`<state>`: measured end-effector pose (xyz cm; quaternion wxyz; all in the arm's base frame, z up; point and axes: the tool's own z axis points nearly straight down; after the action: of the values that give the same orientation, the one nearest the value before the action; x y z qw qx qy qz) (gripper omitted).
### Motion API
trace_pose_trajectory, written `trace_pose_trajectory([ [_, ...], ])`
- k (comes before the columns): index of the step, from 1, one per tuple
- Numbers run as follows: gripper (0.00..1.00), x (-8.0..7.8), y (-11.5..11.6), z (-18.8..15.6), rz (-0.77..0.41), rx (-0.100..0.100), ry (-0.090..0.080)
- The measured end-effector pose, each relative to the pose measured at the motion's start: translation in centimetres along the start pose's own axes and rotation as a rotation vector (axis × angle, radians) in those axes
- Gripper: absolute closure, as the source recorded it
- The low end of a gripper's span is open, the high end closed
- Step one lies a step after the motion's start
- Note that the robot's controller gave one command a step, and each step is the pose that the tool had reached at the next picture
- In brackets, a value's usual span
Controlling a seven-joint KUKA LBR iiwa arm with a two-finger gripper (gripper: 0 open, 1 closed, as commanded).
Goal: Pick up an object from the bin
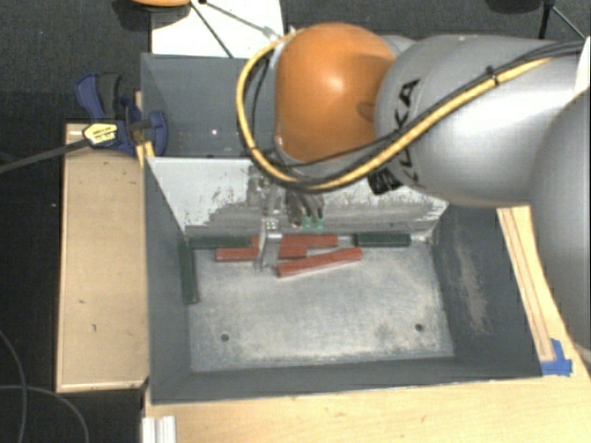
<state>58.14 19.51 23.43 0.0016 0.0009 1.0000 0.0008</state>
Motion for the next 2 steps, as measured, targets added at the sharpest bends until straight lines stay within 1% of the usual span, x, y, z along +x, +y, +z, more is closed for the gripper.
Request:
trace_pose_trajectory([
  [1, 0.00, -0.5, -1.9, 5.6, 0.078, -0.001, -0.003],
  [2, 0.00, 0.0, -9.2, 7.3, -0.006, 0.001, 0.003],
])
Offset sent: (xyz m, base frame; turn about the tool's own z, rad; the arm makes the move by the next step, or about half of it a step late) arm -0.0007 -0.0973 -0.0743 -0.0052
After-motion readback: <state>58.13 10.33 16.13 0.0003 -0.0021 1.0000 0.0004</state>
